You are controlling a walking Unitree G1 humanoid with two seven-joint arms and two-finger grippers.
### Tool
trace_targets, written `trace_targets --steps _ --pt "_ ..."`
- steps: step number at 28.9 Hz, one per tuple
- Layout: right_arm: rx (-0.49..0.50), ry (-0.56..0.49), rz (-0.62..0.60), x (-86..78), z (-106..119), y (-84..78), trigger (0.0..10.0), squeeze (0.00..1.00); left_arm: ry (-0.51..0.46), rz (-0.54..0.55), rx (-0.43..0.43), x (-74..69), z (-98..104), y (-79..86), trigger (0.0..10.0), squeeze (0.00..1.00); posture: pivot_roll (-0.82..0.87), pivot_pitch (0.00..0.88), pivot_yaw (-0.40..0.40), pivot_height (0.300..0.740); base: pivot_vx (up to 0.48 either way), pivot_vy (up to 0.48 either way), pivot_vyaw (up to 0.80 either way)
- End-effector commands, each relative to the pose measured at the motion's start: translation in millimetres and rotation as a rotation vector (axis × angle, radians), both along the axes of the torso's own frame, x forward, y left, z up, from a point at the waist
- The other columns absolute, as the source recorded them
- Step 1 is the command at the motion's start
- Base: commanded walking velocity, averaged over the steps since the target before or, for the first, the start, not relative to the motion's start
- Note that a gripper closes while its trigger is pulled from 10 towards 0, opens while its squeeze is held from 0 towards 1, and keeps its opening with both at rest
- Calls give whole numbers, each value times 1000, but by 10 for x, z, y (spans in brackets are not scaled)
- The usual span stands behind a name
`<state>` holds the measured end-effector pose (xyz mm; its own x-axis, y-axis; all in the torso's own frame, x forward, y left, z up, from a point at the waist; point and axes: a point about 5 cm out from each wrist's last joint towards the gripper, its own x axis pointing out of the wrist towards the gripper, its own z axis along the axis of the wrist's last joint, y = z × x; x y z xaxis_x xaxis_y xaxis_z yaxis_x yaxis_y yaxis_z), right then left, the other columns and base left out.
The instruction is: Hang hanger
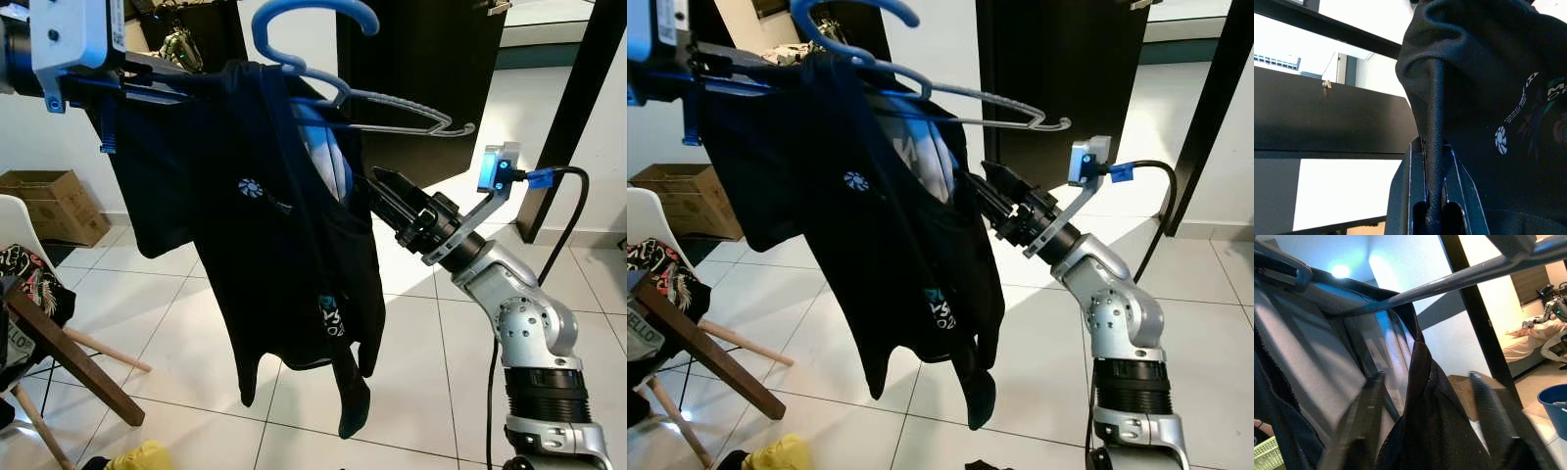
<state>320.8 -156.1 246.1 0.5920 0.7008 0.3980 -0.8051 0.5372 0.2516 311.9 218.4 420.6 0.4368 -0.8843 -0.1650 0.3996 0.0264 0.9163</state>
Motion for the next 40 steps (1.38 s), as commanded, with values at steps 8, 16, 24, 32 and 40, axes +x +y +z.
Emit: trace_targets --steps 8,16,24,32,40 --pt "-87 -1 54 -61 -41 94 3373 0 -10 -22 -15 -15 26 -7 0 0 -63 0 108 740 0 0 0" --pt "-127 2 120 -130 -84 151 10000 0 -8 -28 -14 -14 24 -16 0 0 -63 0 108 740 0 0 0" --pt "-142 -6 129 -149 -93 160 0 0 -8 -31 -13 -14 22 -20 0 0 -62 0 109 740 0 0 0" --pt "-99 -2 19 -31 -20 61 0 0 -11 -24 -16 -16 24 -9 0 0 -62 0 106 740 0 0 0" --pt "-69 35 -128 110 10 -108 0 0 11 -21 -47 -7 -30 22 0 0 -61 0 104 740 0 0 0"
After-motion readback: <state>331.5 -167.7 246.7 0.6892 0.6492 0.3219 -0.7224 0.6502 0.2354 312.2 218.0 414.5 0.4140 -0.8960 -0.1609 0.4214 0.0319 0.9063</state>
